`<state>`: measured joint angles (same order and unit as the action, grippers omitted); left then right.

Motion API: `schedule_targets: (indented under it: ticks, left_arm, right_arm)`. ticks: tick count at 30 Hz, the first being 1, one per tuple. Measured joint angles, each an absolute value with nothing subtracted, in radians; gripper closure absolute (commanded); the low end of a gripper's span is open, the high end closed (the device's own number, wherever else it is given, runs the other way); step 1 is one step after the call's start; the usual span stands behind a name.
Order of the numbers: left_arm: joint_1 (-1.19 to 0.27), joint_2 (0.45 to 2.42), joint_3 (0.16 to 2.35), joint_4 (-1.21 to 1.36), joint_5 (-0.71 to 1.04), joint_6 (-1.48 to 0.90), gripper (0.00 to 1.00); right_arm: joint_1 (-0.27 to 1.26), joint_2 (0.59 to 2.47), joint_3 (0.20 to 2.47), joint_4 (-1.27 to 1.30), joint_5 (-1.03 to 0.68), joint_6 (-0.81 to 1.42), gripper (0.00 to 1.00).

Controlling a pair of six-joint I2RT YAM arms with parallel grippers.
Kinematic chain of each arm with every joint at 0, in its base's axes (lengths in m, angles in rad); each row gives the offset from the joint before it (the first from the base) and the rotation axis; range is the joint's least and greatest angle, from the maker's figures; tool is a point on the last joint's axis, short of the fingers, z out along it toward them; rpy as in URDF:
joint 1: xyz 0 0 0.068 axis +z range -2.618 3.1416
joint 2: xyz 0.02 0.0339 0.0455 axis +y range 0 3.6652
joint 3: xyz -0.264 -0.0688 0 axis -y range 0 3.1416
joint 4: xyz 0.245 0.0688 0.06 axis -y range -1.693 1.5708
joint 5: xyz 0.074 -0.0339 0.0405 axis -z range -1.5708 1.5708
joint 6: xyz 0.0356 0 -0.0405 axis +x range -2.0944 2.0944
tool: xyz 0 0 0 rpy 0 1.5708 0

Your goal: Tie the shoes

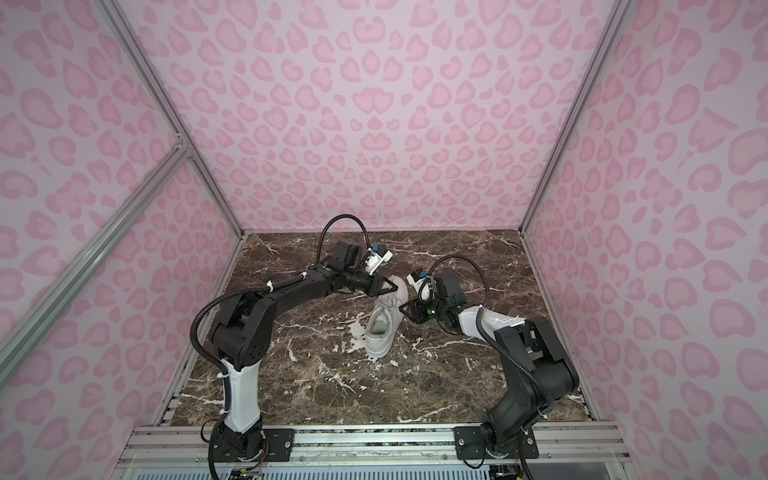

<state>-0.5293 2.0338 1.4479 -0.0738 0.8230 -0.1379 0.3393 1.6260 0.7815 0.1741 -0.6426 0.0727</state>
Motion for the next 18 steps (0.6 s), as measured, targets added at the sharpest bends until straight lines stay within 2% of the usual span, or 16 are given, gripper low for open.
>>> schedule_targets:
  ticks: [14, 18]
  left_arm:
    - [-0.525, 2.034, 1.431, -0.066, 0.832, -0.149, 0.97]
    - [-0.524, 2.034, 1.427, -0.053, 0.833, -0.149, 0.97]
  right_arm:
    - [0.368, 1.712, 0.845, 0.287, -0.747, 0.113, 0.57]
    - [0.371, 1.736, 0.873, 0.290, -0.771, 0.113, 0.62]
